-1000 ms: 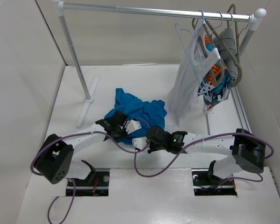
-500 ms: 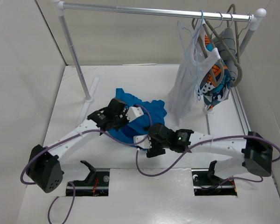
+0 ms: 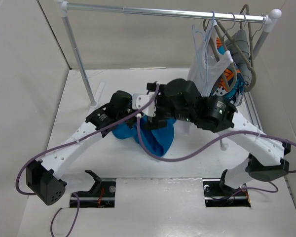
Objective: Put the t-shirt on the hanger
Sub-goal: Move the tshirt to the center of the board
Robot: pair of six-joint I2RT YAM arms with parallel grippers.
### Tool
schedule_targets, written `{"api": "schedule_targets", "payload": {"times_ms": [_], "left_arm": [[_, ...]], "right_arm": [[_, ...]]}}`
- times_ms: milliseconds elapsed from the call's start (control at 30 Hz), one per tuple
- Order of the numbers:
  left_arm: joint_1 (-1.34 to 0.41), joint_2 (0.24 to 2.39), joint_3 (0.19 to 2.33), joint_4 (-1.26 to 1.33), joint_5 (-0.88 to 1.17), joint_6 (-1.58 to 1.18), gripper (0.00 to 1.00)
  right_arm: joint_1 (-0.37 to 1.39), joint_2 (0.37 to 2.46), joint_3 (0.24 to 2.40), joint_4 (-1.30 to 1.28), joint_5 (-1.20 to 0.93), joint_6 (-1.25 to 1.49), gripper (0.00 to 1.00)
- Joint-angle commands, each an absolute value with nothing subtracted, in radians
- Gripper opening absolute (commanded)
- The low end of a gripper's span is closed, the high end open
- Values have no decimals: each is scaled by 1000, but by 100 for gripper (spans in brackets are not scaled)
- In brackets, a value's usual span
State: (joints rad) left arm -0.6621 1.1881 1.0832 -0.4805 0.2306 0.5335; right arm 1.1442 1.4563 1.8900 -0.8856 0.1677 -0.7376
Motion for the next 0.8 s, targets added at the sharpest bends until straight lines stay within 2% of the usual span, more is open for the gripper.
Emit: {"api": "schedule_targets", "payload": {"times_ms": [0,133,200,300,400,467,600,767], "left_arm": [[-640,1209,1069,-591,212,496,0],[-605,1209,1088,-581,235,473,0],[-604,1209,1088,-571,235,460,0],[-575,1189,1068,-546,261,420,0],[-520,1180,1068,-537,339,393,0],[-520,1180,1080,-528,351,384,0],[-520,1199,1136,-528,360,383,0],[-476,1221,1180,-528,486,374,0]], "right_arm": [[993,1422,2190,-828,207,-724,100],[796,1494,2396,-828,59,-712,96],[734,1505,2463,-828,2,-712,87],[663,1468,2447,-796,-25,-712,84],[605,1402,2298,-727,-159,-712,84],[578,1327,2119,-703,-244,-726,84],[598,1270,1846,-738,-562,-805,84],[727,1145,1625,-871,-416,-838,91]]}}
